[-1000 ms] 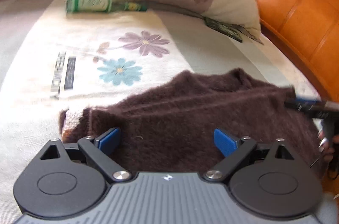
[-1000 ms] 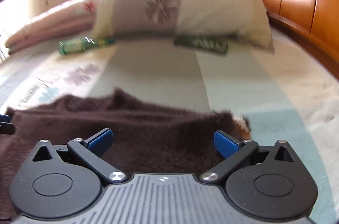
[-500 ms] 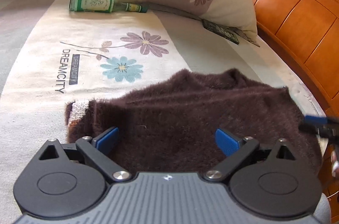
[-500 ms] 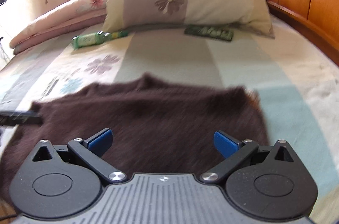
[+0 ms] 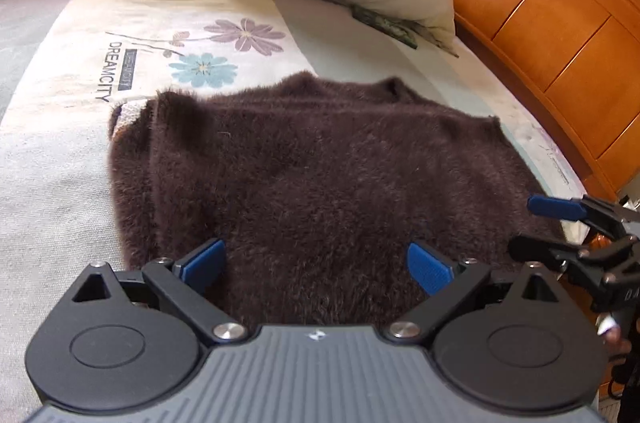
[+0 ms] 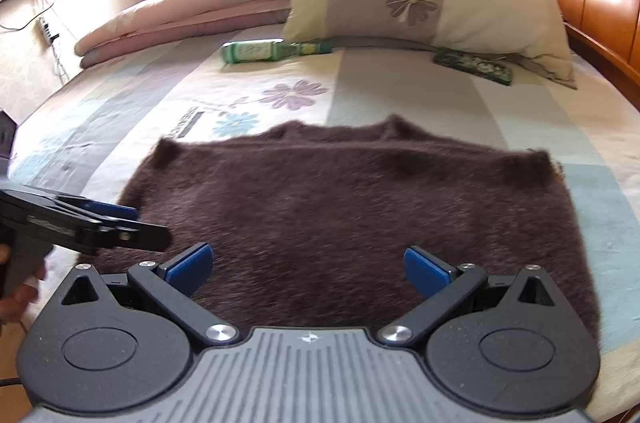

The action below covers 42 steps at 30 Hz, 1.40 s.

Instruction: Fold clothes

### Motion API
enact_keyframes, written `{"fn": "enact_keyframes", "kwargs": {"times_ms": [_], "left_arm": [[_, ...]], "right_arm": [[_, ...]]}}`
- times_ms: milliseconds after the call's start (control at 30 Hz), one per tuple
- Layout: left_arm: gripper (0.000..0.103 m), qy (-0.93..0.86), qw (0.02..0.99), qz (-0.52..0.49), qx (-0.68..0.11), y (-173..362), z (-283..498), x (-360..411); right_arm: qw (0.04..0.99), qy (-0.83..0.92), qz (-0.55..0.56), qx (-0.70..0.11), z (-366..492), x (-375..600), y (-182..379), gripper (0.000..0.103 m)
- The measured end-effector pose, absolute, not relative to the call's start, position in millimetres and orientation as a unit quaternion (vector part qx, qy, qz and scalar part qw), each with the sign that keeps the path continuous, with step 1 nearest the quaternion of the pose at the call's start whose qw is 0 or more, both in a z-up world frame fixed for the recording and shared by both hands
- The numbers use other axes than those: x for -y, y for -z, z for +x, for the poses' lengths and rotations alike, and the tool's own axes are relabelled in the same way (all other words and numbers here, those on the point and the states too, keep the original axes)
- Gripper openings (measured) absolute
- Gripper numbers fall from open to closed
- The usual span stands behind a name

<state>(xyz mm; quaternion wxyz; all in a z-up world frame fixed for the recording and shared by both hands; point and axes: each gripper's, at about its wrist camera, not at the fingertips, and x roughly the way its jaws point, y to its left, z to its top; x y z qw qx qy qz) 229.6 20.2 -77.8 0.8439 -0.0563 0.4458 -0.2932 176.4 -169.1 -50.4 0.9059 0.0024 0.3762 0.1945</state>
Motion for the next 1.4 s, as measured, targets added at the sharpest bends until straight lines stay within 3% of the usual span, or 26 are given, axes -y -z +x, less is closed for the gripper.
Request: {"fn": "enact_keyframes", "kwargs": {"times_ms": [933,1400], "left_arm": [[0.099,0.301,0.848,-0.073,-0.43,58,193,-47],[0.099,0.213,0.876,-0.101,-0.422,53,173,-108]], "right_arm": [[0.91,-0.187,-0.01,-0.371,145,142,41,0.103],[0.887,-0.241,-0.131,-0.371,126,58,67,0.103]]}}
